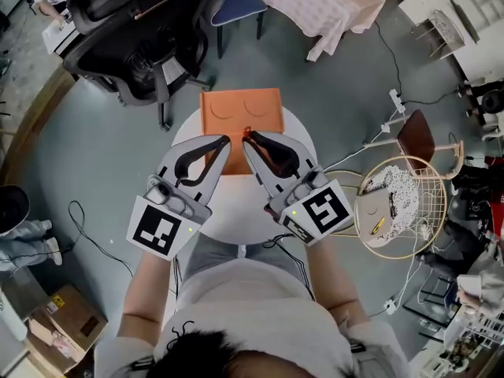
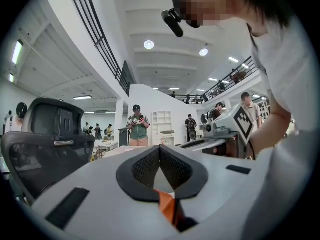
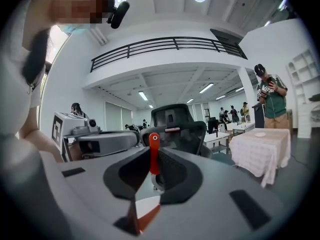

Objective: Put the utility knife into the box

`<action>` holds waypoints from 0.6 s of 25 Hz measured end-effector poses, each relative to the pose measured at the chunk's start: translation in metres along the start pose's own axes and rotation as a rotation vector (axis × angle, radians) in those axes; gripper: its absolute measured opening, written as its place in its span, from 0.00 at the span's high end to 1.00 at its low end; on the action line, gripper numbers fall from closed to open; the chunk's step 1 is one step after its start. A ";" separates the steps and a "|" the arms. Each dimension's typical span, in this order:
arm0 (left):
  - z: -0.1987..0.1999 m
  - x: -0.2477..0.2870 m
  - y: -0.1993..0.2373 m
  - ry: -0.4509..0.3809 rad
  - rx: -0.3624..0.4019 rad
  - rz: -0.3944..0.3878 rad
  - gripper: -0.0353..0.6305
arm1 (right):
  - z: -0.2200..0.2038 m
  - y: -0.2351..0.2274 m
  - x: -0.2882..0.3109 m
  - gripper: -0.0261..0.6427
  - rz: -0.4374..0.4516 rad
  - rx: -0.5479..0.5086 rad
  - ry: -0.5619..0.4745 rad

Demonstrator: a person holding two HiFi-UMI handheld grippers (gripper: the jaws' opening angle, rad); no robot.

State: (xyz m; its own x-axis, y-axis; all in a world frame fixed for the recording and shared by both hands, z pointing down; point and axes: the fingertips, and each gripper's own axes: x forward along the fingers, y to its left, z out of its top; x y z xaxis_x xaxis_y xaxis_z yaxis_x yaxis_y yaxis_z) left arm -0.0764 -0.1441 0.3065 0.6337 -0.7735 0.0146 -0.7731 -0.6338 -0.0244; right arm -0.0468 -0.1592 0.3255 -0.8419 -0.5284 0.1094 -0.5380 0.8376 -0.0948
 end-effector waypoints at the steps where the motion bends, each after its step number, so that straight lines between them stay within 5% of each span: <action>1: -0.003 0.000 0.004 0.003 -0.008 -0.010 0.93 | -0.005 -0.002 0.005 0.88 -0.012 0.003 0.015; 15: -0.041 0.005 0.044 0.028 -0.073 -0.098 0.93 | -0.101 -0.028 0.044 0.88 -0.120 0.062 0.240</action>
State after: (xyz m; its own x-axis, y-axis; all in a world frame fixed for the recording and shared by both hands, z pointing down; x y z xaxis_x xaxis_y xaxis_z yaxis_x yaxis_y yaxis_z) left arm -0.1089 -0.1762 0.3465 0.7059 -0.7071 0.0415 -0.7083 -0.7041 0.0509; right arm -0.0647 -0.1918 0.4325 -0.7422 -0.5688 0.3544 -0.6407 0.7573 -0.1265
